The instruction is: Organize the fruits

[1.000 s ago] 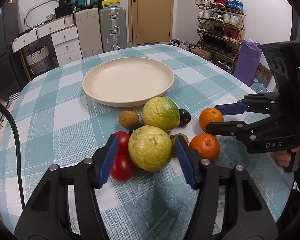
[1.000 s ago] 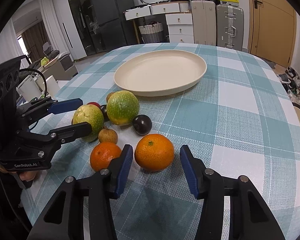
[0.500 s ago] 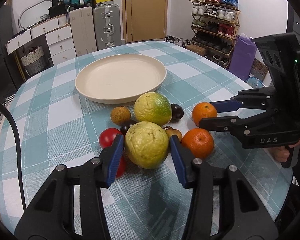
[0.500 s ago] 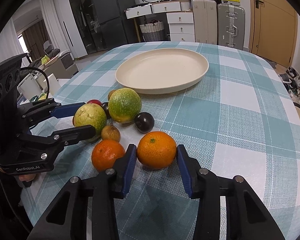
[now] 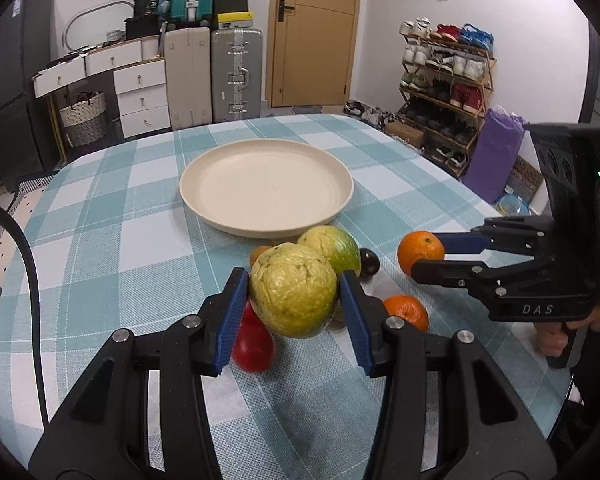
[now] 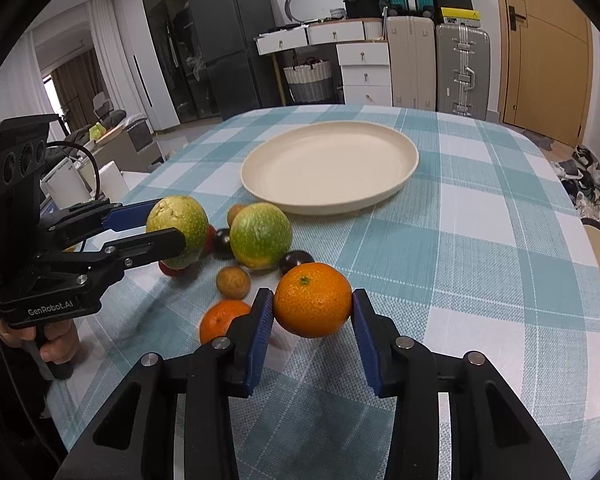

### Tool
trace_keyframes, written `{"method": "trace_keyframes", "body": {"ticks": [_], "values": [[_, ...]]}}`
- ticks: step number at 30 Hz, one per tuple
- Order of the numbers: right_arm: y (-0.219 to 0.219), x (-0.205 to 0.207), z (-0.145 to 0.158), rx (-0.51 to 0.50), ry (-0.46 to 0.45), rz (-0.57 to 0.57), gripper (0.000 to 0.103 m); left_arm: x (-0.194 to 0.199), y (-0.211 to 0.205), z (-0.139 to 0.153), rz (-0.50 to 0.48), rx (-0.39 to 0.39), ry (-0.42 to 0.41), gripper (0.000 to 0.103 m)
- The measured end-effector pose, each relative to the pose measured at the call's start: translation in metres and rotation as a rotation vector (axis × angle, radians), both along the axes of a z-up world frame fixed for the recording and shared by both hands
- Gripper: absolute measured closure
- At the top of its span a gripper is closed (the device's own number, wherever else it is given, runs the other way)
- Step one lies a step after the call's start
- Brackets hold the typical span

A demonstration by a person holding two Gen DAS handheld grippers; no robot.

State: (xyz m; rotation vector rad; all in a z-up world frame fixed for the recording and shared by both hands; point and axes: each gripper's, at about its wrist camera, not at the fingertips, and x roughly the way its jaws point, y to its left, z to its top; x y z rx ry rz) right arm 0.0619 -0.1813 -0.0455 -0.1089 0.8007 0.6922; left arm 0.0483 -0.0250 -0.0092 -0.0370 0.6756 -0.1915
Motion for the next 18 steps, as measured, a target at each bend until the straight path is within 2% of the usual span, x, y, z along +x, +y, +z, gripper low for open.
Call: {"method": "trace_keyframes", "body": {"ticks": [3,11,18], "values": [[-0.001,-0.001,0.009,0.015,-0.024,-0.001,0.063,0.001,0.003,0.009,0.03,-0.022,-0.019,0.059],[-0.006,0.003,0.028,0.096,-0.075,-0.025,0.063,0.007,0.004,0.025,0.085,-0.022,-0.068,0.059],[-0.002,0.018,0.042,0.093,-0.106,-0.046,0.062,0.018,0.005,0.036,0.096,-0.024,-0.088,0.059]]}}
